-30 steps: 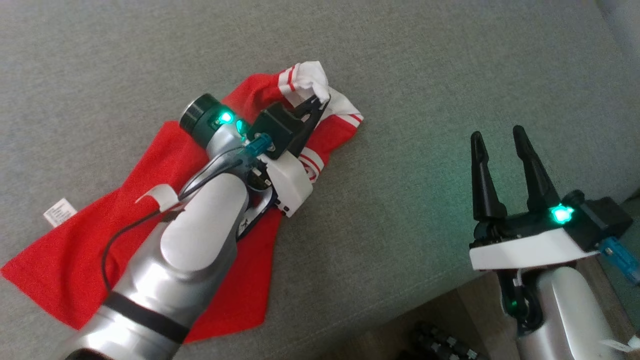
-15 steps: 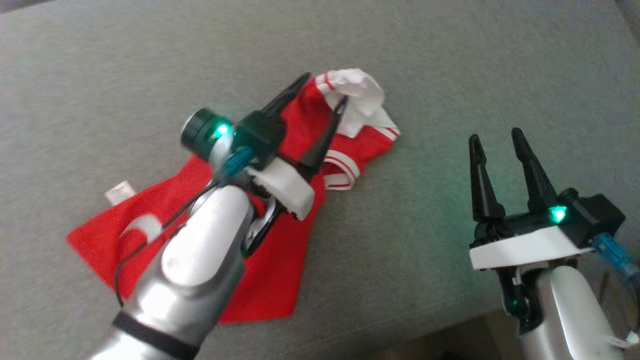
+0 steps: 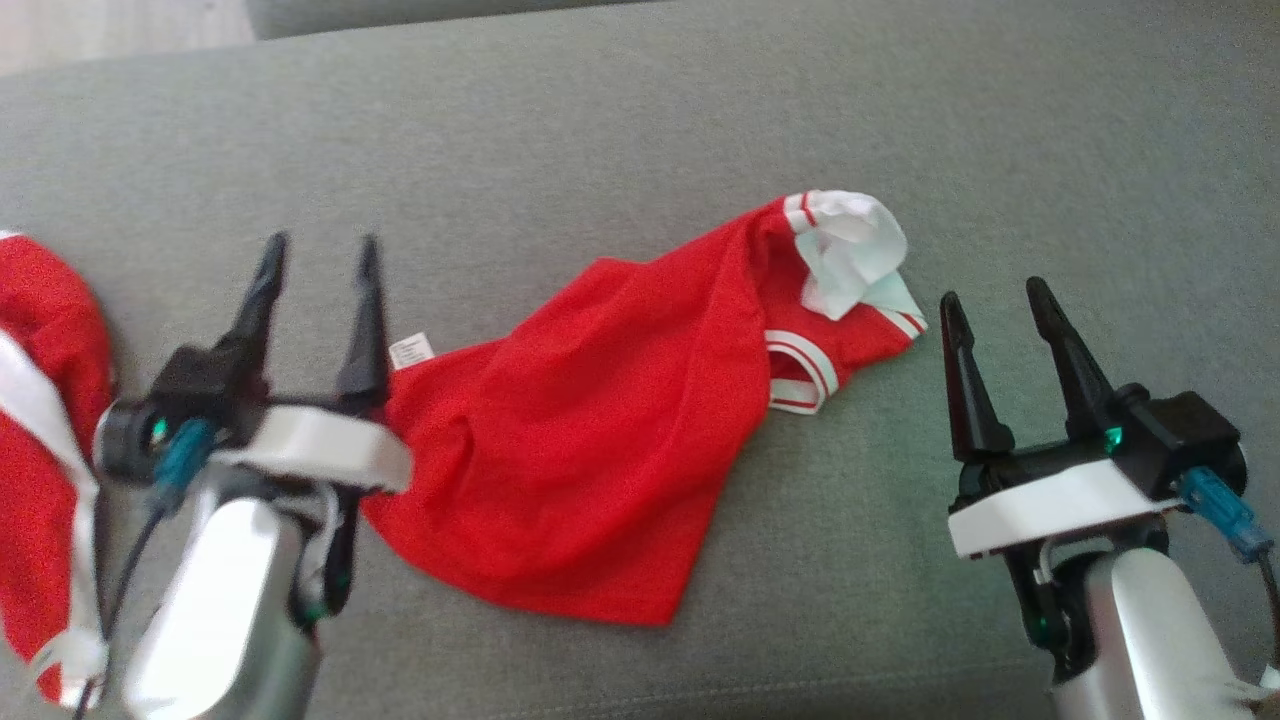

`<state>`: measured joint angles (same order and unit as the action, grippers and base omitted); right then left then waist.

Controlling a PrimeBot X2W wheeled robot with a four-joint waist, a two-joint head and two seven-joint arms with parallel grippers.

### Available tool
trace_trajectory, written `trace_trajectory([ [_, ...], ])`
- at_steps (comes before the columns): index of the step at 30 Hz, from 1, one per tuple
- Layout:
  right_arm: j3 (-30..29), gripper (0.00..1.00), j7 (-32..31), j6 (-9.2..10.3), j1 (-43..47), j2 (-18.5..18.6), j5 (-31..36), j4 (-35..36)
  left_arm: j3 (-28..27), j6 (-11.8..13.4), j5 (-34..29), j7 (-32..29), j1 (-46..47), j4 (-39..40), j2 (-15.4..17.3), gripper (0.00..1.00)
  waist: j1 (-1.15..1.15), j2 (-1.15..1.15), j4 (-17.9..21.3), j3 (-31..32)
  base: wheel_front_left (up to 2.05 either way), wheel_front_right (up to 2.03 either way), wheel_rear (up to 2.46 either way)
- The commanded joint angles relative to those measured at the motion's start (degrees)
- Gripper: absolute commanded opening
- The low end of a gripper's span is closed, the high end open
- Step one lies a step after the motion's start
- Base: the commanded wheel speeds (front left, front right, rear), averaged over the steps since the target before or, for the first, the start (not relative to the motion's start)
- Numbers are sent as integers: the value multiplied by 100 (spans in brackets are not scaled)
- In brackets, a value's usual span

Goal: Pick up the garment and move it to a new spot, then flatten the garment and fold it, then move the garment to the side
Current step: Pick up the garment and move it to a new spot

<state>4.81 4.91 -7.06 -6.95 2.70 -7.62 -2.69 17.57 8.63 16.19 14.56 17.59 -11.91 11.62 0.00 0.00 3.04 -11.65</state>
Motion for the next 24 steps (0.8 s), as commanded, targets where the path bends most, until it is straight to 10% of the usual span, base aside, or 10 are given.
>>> trace_trajectory([
  [1,91,100,-35,-43,-27,18,50,213,-314,42,23,42,37,267,189,100,0,0,-157,148,0,0,0],
  [24,-39,100,-395,-43,865,18,220,321,-641,17,-258,43,-1950,816,158,100,0,0,-346,1119,0,0,0],
])
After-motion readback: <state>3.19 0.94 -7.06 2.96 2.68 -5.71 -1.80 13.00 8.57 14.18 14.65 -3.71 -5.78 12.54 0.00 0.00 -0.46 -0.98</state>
